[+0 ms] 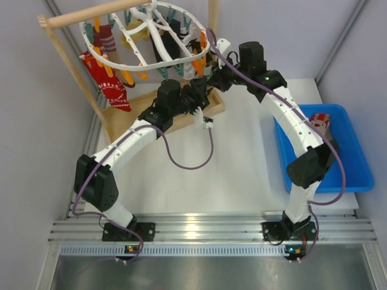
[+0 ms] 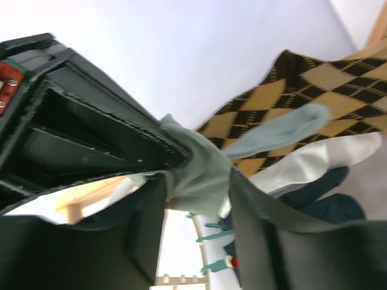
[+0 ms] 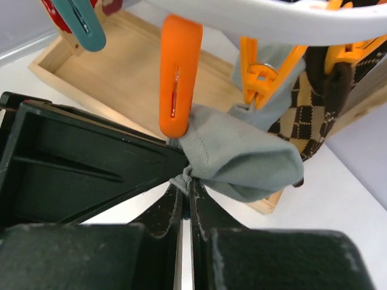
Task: Clip the socks to the hanger
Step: Clamp the sock onto the hanger.
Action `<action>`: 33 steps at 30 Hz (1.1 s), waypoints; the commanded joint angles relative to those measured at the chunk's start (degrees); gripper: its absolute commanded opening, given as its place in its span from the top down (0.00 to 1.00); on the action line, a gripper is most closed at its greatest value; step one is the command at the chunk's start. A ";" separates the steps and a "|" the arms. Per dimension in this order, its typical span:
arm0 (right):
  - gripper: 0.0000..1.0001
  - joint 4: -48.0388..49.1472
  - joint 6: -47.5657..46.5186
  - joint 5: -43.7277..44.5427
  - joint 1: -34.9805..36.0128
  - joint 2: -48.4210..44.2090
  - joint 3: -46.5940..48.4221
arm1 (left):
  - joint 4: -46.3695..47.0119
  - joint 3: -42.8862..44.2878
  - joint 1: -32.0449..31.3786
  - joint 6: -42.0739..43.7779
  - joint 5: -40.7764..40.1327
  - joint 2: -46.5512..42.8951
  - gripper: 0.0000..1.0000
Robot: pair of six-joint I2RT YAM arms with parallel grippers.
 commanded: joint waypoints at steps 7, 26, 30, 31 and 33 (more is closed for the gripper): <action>1.00 8.42 -0.77 0.90 -0.41 -2.70 0.54 | -9.31 -6.89 -1.67 33.33 6.28 -3.34 0.38; 0.84 15.18 2.57 1.79 -6.47 -3.49 -1.40 | -3.51 -17.97 -1.67 8.04 -2.95 -23.28 0.02; 0.53 16.77 3.28 -0.05 -9.02 -5.59 -4.91 | -5.61 -16.93 -2.02 -14.58 -5.85 -27.24 0.02; 0.49 17.12 3.45 -1.10 -9.38 -6.82 -6.75 | -9.19 -15.87 -2.20 -19.19 -6.55 -27.69 0.02; 0.46 18.43 3.89 -3.82 -10.61 -8.32 -9.04 | -12.64 -12.27 -2.20 -34.25 -8.22 -28.57 0.02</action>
